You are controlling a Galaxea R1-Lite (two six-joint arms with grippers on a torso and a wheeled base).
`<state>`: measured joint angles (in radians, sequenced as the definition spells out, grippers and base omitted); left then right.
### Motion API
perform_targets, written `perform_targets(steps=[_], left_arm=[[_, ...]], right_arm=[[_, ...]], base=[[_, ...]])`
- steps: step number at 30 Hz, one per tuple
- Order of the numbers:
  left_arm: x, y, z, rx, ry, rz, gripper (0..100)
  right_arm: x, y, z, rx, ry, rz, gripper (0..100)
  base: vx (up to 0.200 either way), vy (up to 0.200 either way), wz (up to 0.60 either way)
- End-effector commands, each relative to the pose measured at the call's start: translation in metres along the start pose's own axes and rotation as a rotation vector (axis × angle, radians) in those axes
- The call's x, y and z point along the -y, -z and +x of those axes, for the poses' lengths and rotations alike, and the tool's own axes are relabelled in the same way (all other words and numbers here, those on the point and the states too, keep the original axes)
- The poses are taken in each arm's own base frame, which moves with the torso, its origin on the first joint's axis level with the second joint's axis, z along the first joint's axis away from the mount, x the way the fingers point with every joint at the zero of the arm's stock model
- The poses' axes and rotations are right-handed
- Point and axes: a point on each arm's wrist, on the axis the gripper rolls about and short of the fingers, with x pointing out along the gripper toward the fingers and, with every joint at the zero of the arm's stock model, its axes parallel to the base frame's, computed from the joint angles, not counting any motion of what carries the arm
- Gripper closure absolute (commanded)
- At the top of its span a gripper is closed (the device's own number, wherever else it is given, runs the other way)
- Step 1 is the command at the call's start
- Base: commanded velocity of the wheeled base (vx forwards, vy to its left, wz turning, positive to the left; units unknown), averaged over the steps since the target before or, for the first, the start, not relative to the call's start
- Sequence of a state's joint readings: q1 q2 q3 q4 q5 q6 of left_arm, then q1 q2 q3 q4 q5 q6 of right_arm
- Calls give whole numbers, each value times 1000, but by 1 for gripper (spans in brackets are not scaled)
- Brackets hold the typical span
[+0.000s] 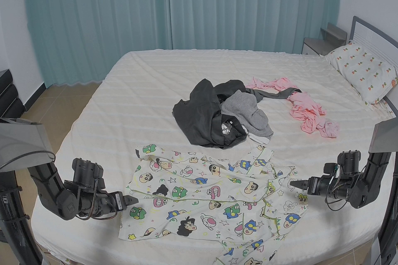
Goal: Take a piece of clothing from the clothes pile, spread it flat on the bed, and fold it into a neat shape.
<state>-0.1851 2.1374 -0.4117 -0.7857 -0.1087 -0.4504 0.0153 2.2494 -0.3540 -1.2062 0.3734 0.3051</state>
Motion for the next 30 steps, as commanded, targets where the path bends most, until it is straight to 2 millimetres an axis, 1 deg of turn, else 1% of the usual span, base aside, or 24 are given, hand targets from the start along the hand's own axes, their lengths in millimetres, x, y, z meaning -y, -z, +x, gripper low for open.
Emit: perform_targets(steps=[1,5,6,15,19,21,22,26,30], left_arm=[[6,8,20,-43,0,24,0],[11,4,26,-36,9,6,0],[11,3,26,-33,10,2,100],[12,2,26,-27,13,-5,100],[10,-1,25,-11,10,-12,100],[9,-5,23,5,11,-20,100],[10,-10,17,34,20,-19,100],[10,-25,5,127,46,-28,100],[5,-35,4,189,46,-37,100]], right_arm=[[-15,11,-1,-24,-40,27,0],[-18,15,-1,-13,-58,51,0],[-17,16,-1,-13,-58,51,0],[-12,20,-2,14,-61,55,0],[-10,21,-4,20,-58,58,0],[-9,20,-5,24,-57,60,0],[-9,20,-5,30,-58,59,0],[-10,21,-8,31,-67,57,0],[-10,21,-7,31,-68,57,0]], base=[[0,0,0],[0,0,0],[0,0,0],[0,0,0],[0,0,0],[0,0,0],[0,0,0],[0,0,0],[0,0,0]])
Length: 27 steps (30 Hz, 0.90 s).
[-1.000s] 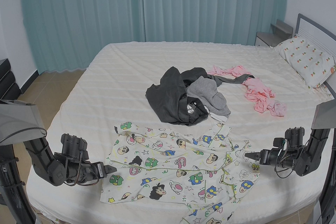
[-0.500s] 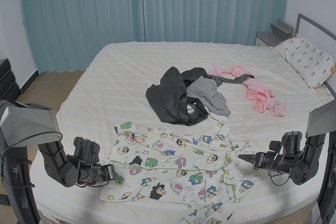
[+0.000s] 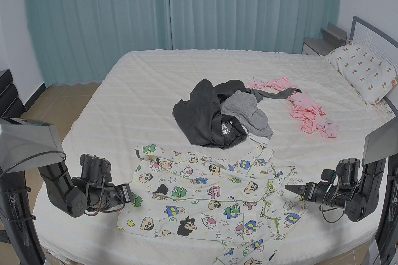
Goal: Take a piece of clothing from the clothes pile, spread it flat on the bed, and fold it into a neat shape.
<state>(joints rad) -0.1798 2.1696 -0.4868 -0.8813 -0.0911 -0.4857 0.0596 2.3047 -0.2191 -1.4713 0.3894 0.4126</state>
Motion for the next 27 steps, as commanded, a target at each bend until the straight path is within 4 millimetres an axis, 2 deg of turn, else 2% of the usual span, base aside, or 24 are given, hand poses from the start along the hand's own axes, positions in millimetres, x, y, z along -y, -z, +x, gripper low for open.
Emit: perform_targets(steps=[1,8,9,16,19,23,27], left_arm=[[-3,-14,-5,64,3,-13,100],[-7,-15,6,60,-8,-19,100],[-8,-15,11,53,-12,-20,0],[-11,-14,17,44,-20,-25,0],[-17,-15,5,50,-31,-53,0],[-19,5,-40,-13,52,-71,0],[-18,17,-64,-35,100,-117,0]], right_arm=[[1,2,0,-8,1,3,0],[1,2,-1,-9,2,4,0],[1,2,-1,-9,2,2,0],[0,5,-6,-20,6,7,0],[-4,10,-14,-15,-1,-1,0],[-13,20,-27,-52,-12,-7,0],[-20,30,-35,-97,-20,-17,0]], base=[[0,0,0],[0,0,0],[0,0,0],[0,0,0],[0,0,0],[0,0,0],[0,0,0]])
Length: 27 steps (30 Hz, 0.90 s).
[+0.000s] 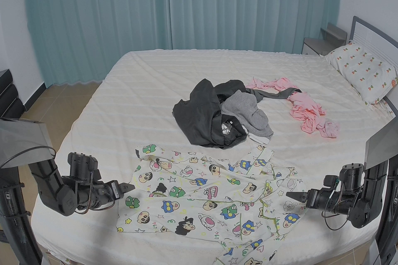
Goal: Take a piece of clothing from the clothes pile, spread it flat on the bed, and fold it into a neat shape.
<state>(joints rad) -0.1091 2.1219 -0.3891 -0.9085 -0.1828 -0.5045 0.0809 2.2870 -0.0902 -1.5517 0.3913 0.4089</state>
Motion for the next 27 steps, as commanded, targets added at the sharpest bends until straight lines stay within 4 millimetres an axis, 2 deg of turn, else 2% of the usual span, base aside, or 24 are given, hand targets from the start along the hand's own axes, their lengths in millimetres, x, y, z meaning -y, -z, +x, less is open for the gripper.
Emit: perform_targets(steps=[1,8,9,16,25,27], left_arm=[[2,15,-46,-7,69,-56,0],[-1,28,-47,-52,45,-66,0],[-5,33,-44,-82,25,-70,0],[-7,39,-34,-98,16,-60,0],[-9,47,-19,-78,-52,-38,0],[-9,47,-14,-62,-44,-35,0]], right_arm=[[-16,16,-14,-69,-22,-18,0],[-25,24,-9,-102,-18,-21,0],[-26,28,-6,-118,-17,-26,0],[-31,39,-4,-173,24,-44,0],[-41,47,-3,-217,17,-77,0],[-45,57,2,-251,19,-102,0]], base=[[0,0,0],[-200,0,0],[-200,0,0],[-200,0,0],[0,0,0],[0,0,0]])
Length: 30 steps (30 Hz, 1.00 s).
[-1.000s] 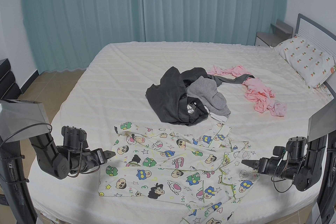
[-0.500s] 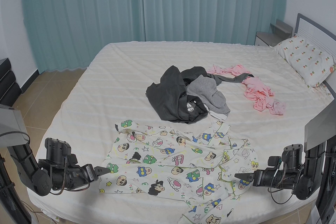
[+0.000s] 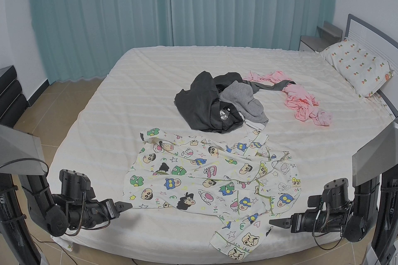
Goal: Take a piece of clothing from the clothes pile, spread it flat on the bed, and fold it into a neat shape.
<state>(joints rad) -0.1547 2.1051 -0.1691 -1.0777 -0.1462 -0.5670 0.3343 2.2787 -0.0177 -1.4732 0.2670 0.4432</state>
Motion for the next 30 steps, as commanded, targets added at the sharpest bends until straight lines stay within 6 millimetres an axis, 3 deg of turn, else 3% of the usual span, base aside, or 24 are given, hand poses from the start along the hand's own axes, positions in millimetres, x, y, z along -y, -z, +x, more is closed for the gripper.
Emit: perform_targets(steps=[1,6,9,17,25,30], left_arm=[[-4,8,11,-31,-20,-2,0],[-1,3,13,27,2,7,0],[1,3,14,35,3,9,0],[3,3,14,38,8,-13,0],[3,2,14,56,4,-12,0],[3,1,14,56,3,-15,0]], right_arm=[[-5,14,6,-62,4,-29,0],[-14,25,45,-50,19,-72,0],[-23,35,57,-64,29,-93,0],[-31,41,63,-42,68,-136,0],[-37,26,89,-19,127,-137,0],[-42,19,90,-8,121,-134,0]], base=[[0,0,0],[0,0,0],[0,0,0],[0,0,0],[0,0,0],[0,0,0]])
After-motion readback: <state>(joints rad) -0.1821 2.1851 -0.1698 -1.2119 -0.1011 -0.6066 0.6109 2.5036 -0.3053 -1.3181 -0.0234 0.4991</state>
